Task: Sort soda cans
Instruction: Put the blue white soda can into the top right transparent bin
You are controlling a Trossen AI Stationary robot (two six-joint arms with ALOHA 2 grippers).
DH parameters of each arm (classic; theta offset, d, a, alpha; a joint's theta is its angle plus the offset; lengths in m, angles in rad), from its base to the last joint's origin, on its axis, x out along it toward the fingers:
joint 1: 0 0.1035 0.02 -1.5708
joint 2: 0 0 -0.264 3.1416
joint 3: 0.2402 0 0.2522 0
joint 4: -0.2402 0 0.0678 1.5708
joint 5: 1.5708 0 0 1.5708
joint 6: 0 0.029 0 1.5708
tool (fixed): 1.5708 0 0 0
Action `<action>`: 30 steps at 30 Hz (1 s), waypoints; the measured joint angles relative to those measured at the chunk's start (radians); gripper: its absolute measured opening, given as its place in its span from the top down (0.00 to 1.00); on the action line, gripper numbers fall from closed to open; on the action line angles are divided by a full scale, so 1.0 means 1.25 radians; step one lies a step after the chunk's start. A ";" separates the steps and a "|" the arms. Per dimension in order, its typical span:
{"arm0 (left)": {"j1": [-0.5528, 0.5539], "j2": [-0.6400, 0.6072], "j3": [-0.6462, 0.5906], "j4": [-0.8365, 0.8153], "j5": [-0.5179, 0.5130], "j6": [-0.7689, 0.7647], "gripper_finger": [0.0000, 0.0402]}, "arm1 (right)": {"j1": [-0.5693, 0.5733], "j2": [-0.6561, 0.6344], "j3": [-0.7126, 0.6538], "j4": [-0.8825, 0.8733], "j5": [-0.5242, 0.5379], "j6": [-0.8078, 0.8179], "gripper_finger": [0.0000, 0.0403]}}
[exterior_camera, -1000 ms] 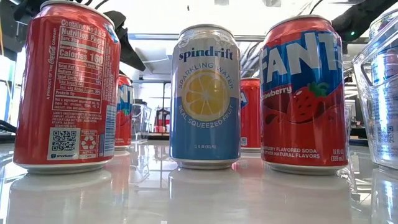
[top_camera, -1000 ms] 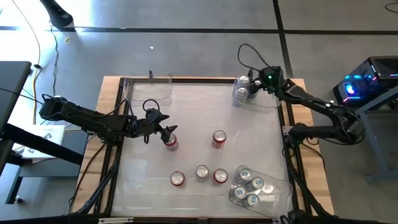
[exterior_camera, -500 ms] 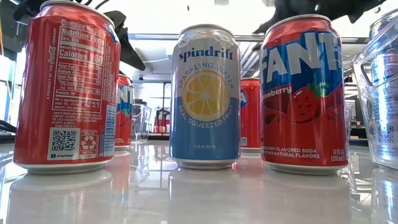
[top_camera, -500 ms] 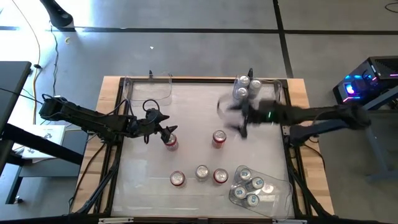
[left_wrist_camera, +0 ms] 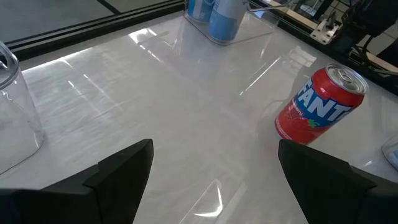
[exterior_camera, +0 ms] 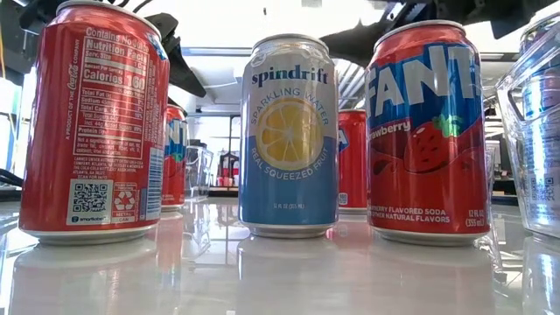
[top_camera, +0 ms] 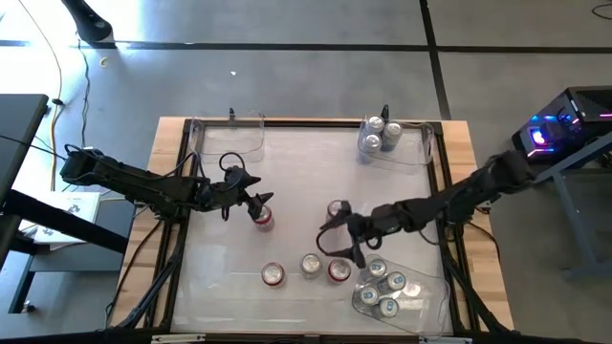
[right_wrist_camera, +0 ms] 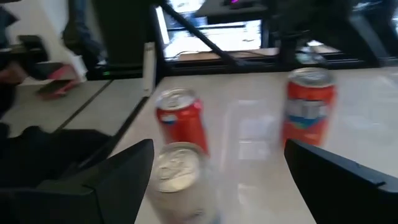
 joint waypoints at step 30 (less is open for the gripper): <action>-0.028 0.000 0.000 0.002 -0.005 0.007 0.15 | -0.018 0.282 0.395 -0.499 -0.155 -0.113 0.11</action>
